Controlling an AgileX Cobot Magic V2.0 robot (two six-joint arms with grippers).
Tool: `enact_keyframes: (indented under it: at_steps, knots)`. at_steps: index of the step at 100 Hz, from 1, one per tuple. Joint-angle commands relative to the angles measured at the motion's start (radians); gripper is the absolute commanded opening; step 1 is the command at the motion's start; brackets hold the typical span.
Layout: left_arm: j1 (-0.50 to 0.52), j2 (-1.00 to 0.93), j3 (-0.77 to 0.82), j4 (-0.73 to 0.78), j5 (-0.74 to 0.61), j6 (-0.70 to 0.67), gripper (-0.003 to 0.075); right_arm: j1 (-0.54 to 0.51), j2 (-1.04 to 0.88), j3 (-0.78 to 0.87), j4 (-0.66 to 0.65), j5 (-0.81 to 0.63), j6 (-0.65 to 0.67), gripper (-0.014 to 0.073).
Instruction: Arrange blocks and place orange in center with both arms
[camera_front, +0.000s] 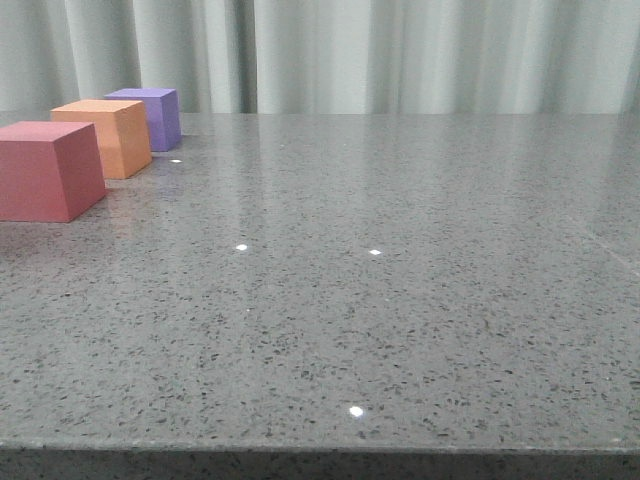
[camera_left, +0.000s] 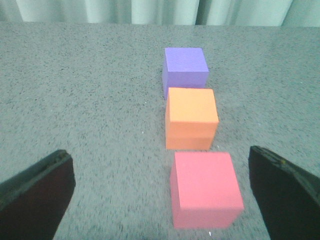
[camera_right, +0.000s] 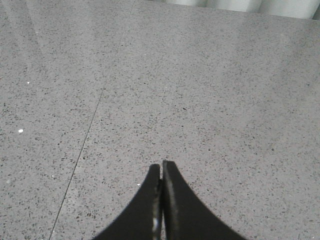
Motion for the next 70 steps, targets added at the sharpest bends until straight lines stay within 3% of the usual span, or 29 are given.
enact_keyframes:
  at_steps: [1,30,37,49,70]
  knots:
    - [0.001,-0.122,0.046,-0.015,-0.08,-0.002,0.0669,-0.006,-0.001,-0.024,-0.024,-0.077,-0.002,-0.0068]
    - [0.001,-0.45,0.202,-0.017,-0.067,-0.002,0.0667,-0.006,-0.001,-0.024,-0.024,-0.077,-0.002,-0.0068]
    - [0.001,-0.513,0.225,-0.017,-0.067,-0.002,0.0633,-0.006,-0.001,-0.024,-0.024,-0.077,-0.002,-0.0068]
    - [0.001,-0.595,0.247,-0.017,-0.067,-0.002,0.0485,-0.006,-0.001,-0.024,-0.024,-0.077,-0.002,-0.0068]
    - [0.001,-0.638,0.252,-0.017,-0.07,-0.002,0.0067,-0.006,-0.001,-0.024,-0.024,-0.077,-0.002,-0.0068]
